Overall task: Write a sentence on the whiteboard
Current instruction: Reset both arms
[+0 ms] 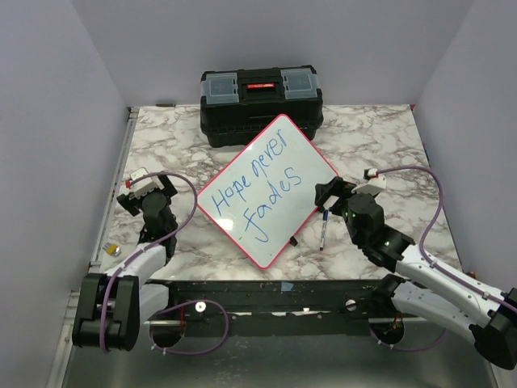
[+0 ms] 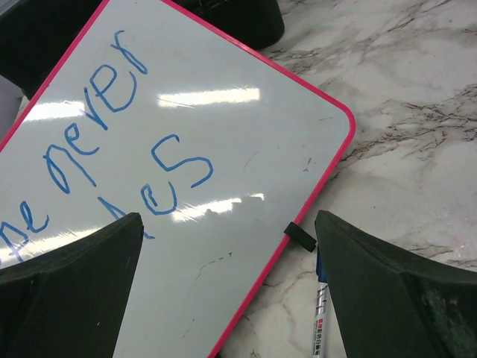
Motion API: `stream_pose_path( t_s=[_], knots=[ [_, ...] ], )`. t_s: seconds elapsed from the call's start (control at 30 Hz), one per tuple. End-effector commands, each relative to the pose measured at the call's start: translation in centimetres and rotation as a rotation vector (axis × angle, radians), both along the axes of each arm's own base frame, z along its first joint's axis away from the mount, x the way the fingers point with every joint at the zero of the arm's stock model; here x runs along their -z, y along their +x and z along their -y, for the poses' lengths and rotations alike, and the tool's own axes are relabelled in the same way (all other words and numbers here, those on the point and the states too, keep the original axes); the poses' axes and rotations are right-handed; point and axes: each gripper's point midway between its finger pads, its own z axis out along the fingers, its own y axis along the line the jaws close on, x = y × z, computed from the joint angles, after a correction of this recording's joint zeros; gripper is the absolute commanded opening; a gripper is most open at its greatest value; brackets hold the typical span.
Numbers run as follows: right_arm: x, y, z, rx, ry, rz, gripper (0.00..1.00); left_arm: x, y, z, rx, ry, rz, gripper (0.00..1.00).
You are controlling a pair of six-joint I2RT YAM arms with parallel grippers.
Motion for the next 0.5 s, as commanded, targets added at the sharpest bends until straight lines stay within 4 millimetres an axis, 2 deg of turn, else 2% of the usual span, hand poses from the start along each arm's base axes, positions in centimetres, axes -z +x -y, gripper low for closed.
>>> stream_pose_path(
  t_s=[0.0, 0.13, 0.27, 0.47],
  knots=[
    [-0.4, -0.1, -0.3, -0.031, 0.009, 0.025, 1.00, -1.4, 1.6, 1.9, 0.130, -0.004, 0.121, 0.99],
    [-0.6, -0.1, -0.5, -0.046, 0.006, 0.040, 1.00, -1.0, 3.7, 3.4, 0.234, 0.036, 0.049, 0.99],
    [-0.8, -0.2, -0.6, -0.054, 0.011, 0.050, 1.00, -1.0, 4.7, 4.3, 0.296, 0.066, 0.022, 0.98],
    [-0.6, -0.2, -0.6, -0.054, 0.006, 0.047, 1.00, -1.0, 4.7, 5.7, 0.383, 0.092, 0.037, 0.98]
  ],
)
